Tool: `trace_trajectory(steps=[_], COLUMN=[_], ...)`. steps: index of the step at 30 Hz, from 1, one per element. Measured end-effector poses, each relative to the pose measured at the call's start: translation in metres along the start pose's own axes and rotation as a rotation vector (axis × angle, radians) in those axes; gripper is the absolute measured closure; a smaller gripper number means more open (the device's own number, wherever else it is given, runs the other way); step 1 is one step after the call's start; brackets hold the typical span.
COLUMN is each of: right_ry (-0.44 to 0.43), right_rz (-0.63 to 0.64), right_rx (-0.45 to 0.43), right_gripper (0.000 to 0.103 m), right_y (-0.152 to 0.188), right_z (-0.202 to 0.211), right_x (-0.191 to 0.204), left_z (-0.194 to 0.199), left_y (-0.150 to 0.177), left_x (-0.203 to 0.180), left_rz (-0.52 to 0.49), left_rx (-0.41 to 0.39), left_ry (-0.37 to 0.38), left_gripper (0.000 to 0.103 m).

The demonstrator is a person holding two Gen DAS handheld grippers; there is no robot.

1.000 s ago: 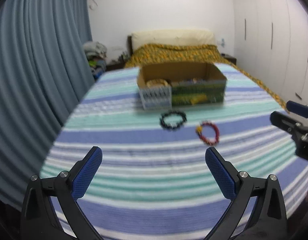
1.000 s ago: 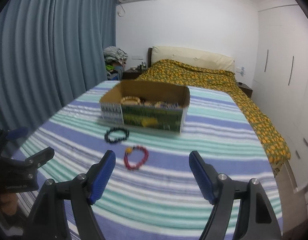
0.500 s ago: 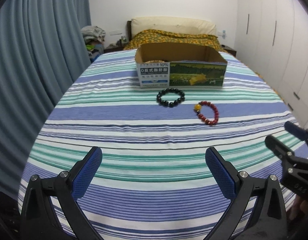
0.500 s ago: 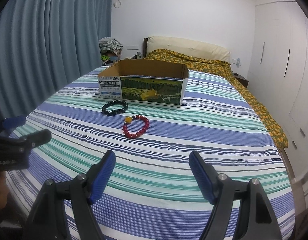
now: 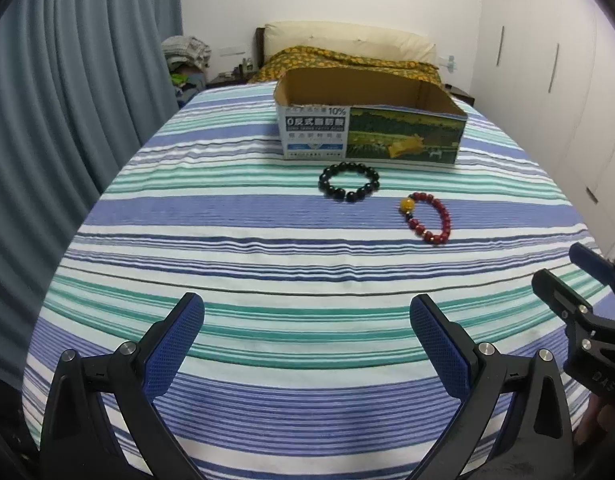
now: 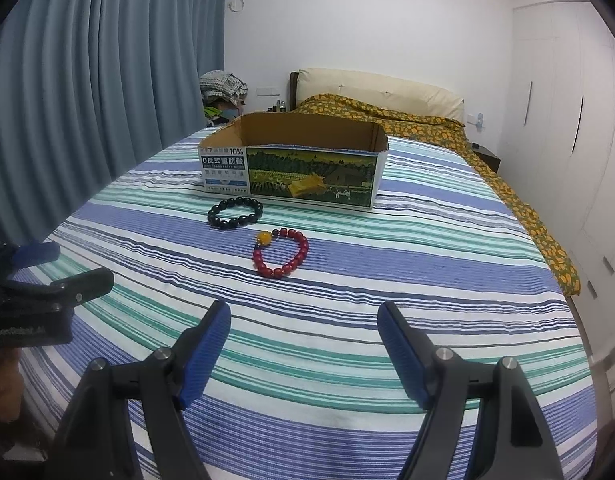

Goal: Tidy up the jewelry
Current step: 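Withdraw both tools from the box toward the black and red bracelets, then grasp the black bead bracelet with the left tool while the right tool grips the red bead bracelet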

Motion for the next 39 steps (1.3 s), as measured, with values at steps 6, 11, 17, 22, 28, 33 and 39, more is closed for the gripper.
trace_trajectory(steps=[6,11,17,22,28,33,39], right_ry=[-0.021,-0.061,-0.116,-0.143,-0.170,-0.176,-0.154], right_rz=[-0.002,-0.018,-0.041,-0.083,-0.107,-0.111,-0.048], right_rx=[0.012,0.018,0.038,0.053,0.103,0.161,0.211], right_gripper=[0.026,0.026,0.026,0.026,0.044,0.056,0.062], right_y=[0.000,-0.006,-0.013,-0.020,-0.018,-0.009,-0.005], right_z=[-0.017,-0.039,-0.070,-0.103,-0.144,-0.170,-0.186], right_x=[0.005,0.015,0.027,0.029,0.032,0.034,0.043], left_z=[-0.021,-0.041,-0.079,-0.128,-0.184,-0.210,-0.217], left_y=[-0.007,-0.020,-0.043,-0.062,-0.067,-0.056,-0.049], left_x=[0.014,0.023,0.027,0.021,0.007,0.005,0.012], left_rz=[0.045,0.091,0.090,0.053,-0.021,-0.077,-0.042], left_rx=[0.012,0.016,0.012,0.023,0.074,0.126,0.155], left_ry=[0.012,0.029,0.016,0.010,0.027,0.031,0.036], left_gripper=[0.000,0.000,0.000,0.001,0.001,0.001,0.000])
Point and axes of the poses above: each gripper's, at about its wrist camera, not at the fingertips, and z roughly against the way its jaws point, x to its left, y to its underside, the point moved 5 cm from there along -z, roughly the way its jaws point, and after that the axes turned 15 degrees about -x, right-handed, at the moved point
